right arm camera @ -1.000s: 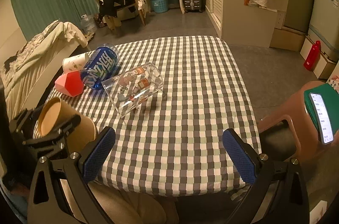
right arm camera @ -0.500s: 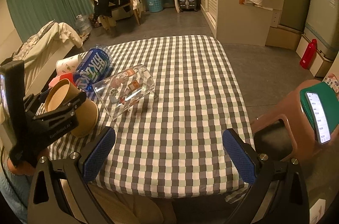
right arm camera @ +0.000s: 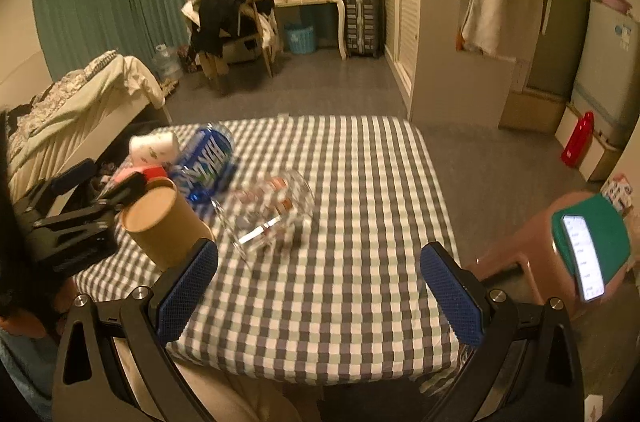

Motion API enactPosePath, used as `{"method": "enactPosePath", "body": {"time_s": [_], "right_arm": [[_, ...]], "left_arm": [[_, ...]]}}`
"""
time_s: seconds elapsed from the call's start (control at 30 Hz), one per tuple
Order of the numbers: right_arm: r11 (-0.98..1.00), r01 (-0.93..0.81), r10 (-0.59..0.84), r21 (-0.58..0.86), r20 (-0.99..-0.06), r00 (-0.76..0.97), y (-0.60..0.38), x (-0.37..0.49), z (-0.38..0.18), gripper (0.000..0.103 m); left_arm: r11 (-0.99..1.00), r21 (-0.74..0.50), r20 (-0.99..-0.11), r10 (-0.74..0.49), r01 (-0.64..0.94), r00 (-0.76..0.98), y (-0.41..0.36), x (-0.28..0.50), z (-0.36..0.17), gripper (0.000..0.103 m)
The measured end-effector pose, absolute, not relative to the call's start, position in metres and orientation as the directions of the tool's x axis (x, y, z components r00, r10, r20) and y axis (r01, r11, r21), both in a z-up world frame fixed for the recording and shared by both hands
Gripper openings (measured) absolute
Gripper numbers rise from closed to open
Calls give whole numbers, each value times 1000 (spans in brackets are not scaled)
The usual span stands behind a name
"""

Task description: Flip cup upside down

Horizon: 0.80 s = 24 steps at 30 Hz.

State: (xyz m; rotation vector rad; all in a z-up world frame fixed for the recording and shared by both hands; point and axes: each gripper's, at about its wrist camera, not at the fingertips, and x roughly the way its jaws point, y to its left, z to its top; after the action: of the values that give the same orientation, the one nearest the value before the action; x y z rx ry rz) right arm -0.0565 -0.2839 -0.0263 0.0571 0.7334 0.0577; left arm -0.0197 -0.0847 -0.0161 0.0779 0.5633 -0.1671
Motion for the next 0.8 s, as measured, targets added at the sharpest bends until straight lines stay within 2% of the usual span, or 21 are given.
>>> {"method": "enactPosePath", "body": {"time_s": [0.2, 0.33, 0.8], "right_arm": [[996, -65, 90, 63, -611, 787, -258, -69, -11, 101], [995, -89, 103, 54, -588, 802, -236, -74, -11, 101], [998, -68, 45, -17, -591, 805, -192, -75, -34, 103]], "left_arm": [[993, -12, -509, -106, 116, 854, -45, -52, 9, 97], [996, 17, -498, -64, 83, 865, -30, -68, 12, 97], [998, -23, -548, -55, 50, 835, 3, -76, -20, 103]]}}
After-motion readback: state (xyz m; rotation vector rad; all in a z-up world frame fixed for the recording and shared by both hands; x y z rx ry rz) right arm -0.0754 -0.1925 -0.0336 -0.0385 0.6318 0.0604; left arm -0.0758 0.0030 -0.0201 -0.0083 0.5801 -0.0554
